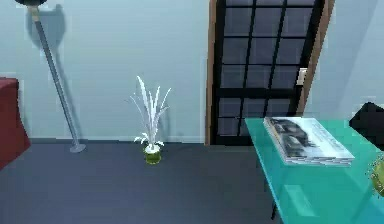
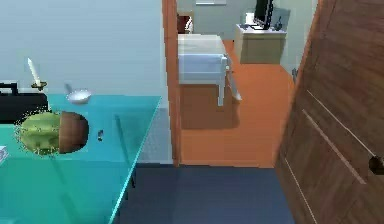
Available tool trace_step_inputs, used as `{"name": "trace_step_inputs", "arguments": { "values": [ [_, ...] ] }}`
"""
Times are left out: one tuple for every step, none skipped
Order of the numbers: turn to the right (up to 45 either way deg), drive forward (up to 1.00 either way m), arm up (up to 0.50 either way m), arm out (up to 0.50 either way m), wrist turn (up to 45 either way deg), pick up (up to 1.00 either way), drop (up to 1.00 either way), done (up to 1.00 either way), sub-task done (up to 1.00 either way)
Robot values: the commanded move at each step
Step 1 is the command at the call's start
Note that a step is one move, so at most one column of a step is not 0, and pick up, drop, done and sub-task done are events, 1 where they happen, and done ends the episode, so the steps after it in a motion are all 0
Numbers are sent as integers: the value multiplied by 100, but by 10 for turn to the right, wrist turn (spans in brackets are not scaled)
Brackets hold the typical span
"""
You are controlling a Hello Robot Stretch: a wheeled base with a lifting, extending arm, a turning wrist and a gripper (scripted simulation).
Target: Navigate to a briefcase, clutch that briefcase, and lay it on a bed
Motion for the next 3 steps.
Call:
{"name": "trace_step_inputs", "arguments": {
  "values": [
    [-390,0,0,0,0,0,0,0,0],
    [450,0,0,0,0,0,0,0,0],
    [0,100,0,0,0,0,0,0,0]
  ]
}}
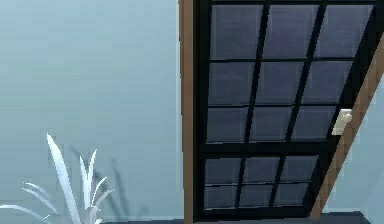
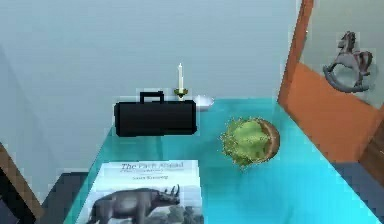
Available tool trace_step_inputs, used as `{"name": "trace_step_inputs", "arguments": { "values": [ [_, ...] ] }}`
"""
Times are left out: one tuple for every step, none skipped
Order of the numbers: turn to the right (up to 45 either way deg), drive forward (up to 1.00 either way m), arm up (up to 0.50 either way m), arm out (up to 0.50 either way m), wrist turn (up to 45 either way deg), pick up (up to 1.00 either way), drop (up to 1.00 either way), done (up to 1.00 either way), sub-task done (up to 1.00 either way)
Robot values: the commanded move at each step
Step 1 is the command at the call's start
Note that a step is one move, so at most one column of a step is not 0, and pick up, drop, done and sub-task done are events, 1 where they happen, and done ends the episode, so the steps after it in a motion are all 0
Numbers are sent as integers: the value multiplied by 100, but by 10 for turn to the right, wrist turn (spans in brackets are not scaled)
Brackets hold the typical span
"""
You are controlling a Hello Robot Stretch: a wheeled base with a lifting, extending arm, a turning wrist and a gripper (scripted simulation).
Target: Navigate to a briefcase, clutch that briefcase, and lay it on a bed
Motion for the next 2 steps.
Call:
{"name": "trace_step_inputs", "arguments": {
  "values": [
    [0,45,0,0,0,0,0,0,0],
    [390,0,0,0,0,0,0,0,0]
  ]
}}
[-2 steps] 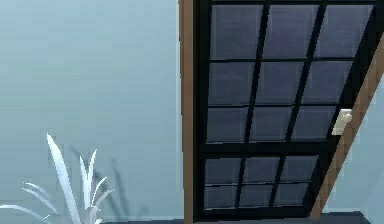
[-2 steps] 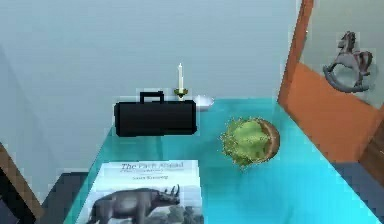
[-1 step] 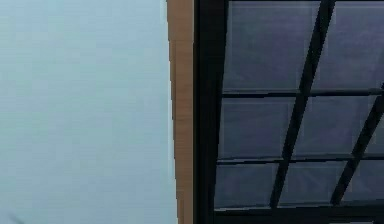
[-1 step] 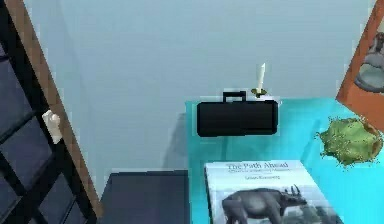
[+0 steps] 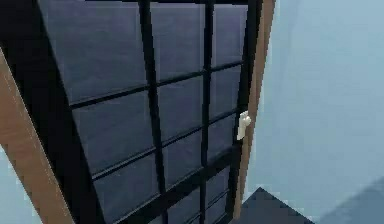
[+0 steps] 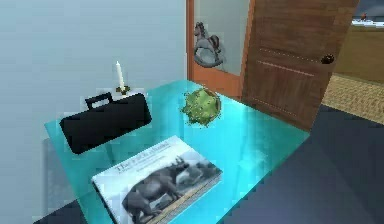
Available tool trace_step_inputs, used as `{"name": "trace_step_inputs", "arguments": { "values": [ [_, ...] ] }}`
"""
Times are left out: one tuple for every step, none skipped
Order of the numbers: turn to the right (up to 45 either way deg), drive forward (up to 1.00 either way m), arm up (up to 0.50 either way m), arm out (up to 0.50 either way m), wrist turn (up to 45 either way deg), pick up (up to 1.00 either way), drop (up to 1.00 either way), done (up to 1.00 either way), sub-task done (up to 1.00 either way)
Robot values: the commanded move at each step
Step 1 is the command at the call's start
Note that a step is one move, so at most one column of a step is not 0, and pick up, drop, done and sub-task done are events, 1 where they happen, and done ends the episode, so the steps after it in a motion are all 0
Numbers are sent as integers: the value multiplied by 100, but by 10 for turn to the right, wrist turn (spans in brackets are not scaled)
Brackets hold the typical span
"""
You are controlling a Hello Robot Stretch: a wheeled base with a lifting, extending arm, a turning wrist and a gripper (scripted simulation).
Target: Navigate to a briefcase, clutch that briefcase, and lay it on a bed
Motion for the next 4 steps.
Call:
{"name": "trace_step_inputs", "arguments": {
  "values": [
    [0,20,0,0,0,0,0,0,0],
    [420,0,0,0,0,0,0,0,0],
    [0,55,0,0,0,0,0,0,0],
    [-150,0,0,0,0,0,0,0,0]
  ]
}}
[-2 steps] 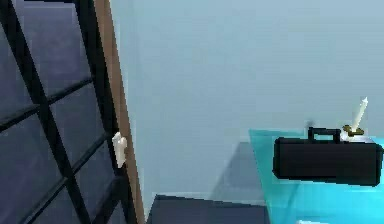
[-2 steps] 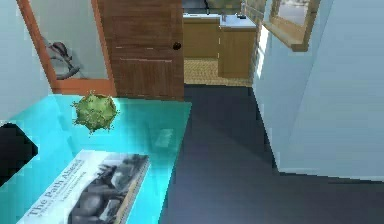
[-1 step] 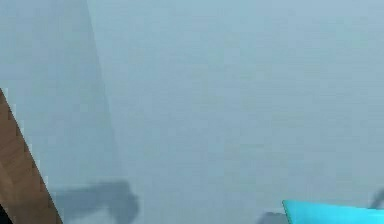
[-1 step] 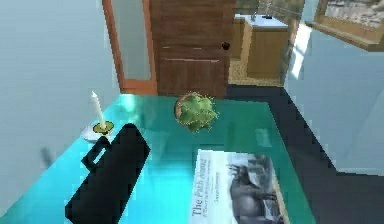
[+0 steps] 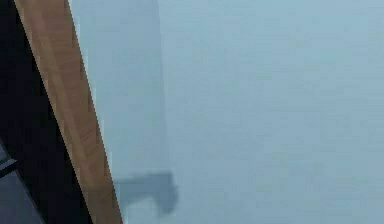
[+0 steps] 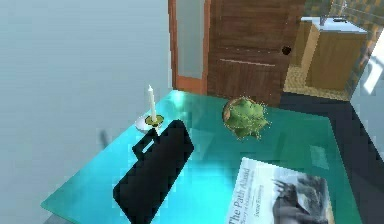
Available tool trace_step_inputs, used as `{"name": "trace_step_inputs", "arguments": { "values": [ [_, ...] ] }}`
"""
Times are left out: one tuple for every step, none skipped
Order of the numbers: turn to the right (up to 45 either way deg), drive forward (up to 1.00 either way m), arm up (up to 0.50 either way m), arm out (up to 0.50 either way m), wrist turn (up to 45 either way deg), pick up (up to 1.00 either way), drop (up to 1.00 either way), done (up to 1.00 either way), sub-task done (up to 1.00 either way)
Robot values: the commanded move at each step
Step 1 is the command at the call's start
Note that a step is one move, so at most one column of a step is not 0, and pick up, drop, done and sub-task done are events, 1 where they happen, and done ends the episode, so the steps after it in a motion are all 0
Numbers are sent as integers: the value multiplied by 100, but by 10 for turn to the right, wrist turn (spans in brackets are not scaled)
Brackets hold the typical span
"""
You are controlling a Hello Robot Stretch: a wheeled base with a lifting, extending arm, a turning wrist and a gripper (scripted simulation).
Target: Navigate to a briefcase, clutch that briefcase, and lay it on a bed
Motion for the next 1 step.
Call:
{"name": "trace_step_inputs", "arguments": {
  "values": [
    [0,0,50,0,0,0,0,0,0]
  ]
}}
